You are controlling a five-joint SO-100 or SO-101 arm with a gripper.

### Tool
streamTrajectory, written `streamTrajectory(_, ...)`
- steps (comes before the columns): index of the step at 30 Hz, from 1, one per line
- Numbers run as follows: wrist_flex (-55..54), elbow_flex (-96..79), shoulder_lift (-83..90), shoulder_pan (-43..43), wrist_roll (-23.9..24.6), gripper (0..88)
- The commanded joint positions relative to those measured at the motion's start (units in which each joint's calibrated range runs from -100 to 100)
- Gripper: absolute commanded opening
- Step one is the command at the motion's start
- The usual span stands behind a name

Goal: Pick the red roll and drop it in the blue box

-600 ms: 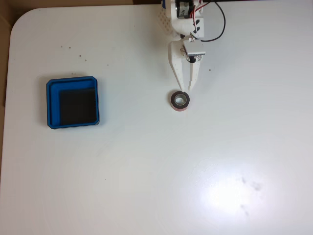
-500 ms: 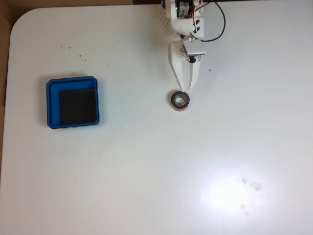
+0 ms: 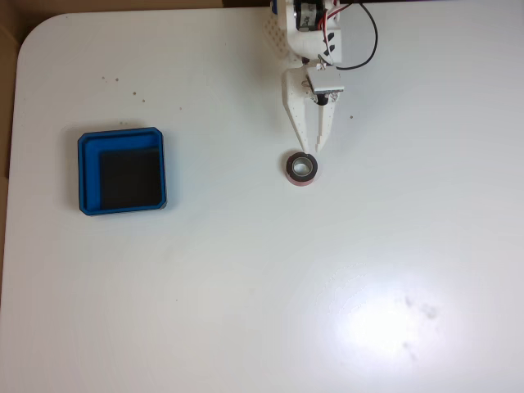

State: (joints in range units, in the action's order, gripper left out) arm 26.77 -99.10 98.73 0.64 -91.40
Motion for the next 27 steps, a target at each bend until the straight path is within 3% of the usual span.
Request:
streamTrajectory(1,-1.27,-0.90,0.18,-0.01,0.08,0.7)
streamTrajectory(8,-1.27,8.09,-4.50,0.09,0.25,0.7)
streamTrajectory(17,-1.27,28.12,-30.08,-0.40,0.25,0.7)
streamTrajectory(23,-0.86,33.60,-37.02,-0.50,0.16,0.7)
streamTrajectory(27,5.91,36.21,-38.78,-0.50,0.16,0.7)
